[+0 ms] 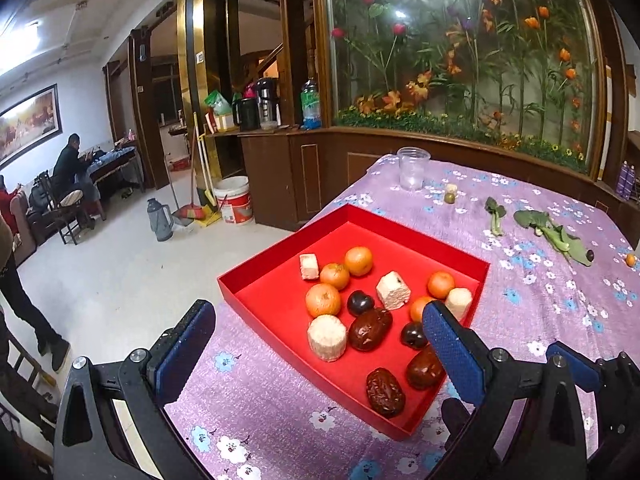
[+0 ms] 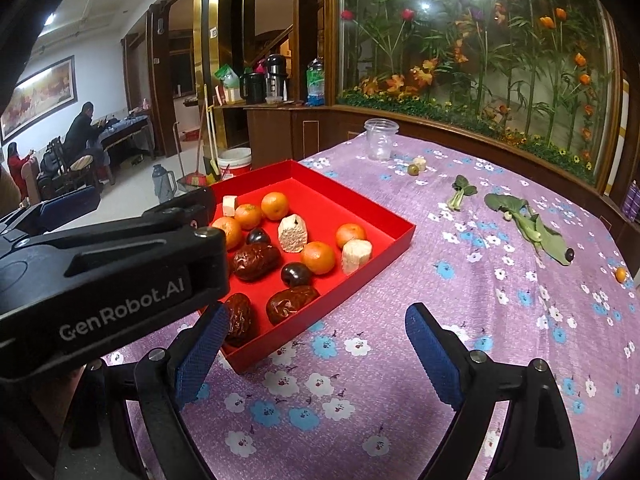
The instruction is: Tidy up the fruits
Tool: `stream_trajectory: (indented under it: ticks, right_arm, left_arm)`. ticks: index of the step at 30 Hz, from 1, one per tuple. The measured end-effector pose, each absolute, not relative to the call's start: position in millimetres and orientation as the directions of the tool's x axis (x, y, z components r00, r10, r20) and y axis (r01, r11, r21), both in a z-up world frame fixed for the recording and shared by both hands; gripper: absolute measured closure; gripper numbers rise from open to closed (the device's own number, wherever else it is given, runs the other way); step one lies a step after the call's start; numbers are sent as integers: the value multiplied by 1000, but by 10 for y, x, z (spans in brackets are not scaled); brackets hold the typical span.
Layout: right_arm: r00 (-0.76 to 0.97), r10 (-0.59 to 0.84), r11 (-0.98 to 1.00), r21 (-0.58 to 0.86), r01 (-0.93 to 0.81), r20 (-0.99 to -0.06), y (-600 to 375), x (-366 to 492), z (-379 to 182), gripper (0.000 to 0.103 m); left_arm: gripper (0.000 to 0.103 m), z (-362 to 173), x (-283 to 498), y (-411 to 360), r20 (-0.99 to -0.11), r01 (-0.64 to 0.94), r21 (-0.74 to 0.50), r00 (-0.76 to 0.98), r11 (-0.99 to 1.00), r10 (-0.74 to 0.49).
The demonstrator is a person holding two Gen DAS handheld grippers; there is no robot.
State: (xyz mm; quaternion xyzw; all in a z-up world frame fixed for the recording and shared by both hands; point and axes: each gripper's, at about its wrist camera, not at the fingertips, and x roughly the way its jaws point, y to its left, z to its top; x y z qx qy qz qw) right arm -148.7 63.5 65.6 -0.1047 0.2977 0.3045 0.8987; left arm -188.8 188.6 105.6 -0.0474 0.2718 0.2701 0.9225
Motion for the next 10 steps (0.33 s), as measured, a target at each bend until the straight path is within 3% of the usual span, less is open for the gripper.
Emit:
stream_trajectory:
  ticks: [10]
  right_arm:
    - [631,487,792,1,-610,-604,666,-1465,649,10]
  left_arm:
    - [0,1067,-1878,1910,-531,-528,58,702,847,474]
